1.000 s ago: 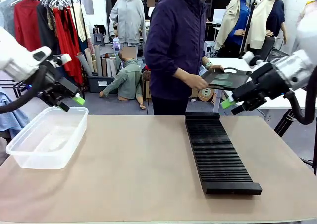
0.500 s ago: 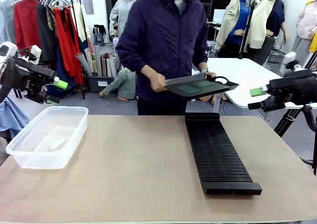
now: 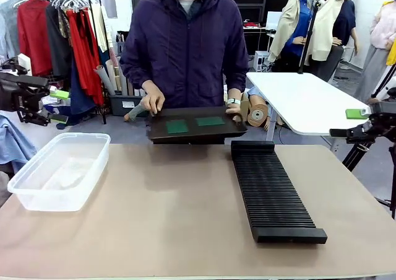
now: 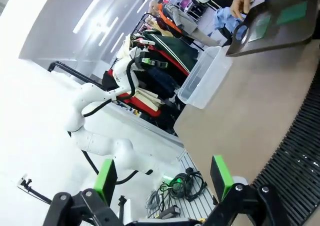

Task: Sort PCBs into racks and boxes based on the side picked up.
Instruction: Pick up the Blank PCB handed by the Human.

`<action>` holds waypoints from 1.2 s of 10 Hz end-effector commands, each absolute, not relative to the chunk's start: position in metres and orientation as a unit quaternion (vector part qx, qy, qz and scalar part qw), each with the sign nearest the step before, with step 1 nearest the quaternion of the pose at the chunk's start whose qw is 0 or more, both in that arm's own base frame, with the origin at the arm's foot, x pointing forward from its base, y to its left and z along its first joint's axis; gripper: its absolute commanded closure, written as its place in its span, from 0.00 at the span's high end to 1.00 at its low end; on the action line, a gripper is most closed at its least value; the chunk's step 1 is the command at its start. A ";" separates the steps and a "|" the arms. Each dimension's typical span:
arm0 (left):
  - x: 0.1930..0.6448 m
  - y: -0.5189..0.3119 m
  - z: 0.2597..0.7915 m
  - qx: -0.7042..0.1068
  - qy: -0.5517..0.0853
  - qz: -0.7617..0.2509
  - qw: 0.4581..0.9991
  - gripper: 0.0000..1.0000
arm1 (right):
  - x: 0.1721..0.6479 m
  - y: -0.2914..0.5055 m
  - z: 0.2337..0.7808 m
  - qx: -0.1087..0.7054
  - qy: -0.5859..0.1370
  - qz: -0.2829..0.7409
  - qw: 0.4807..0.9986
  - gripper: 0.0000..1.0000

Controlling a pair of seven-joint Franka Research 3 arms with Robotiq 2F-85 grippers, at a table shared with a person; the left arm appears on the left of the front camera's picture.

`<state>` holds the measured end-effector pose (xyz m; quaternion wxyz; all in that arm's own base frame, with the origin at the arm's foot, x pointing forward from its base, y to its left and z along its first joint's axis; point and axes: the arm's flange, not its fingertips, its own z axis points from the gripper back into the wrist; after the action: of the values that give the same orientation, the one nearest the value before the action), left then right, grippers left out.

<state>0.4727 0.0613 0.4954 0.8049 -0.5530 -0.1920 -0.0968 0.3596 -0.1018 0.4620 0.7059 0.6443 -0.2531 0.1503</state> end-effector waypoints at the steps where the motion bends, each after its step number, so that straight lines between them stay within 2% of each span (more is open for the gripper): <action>1: 0.473 0.061 0.488 -0.566 -0.201 -0.097 0.793 1.00 | 0.360 -0.096 0.463 0.648 -0.269 0.158 0.695 1.00; 10: 0.467 0.058 0.471 -0.561 -0.216 -0.123 0.790 1.00 | 0.361 -0.091 0.471 0.641 -0.273 0.156 0.700 1.00; 11: 0.471 0.059 0.471 -0.562 -0.189 -0.097 0.800 1.00 | 0.363 -0.093 0.466 0.644 -0.253 0.155 0.705 1.00; 12: 0.471 0.059 0.471 -0.562 -0.189 -0.097 0.800 1.00 | 0.363 -0.093 0.466 0.644 -0.253 0.155 0.705 1.00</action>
<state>0.4710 0.0576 0.4706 0.7992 -0.5597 -0.1924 -0.1047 0.3632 -0.0926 0.4657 0.7054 0.6440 -0.2528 0.1541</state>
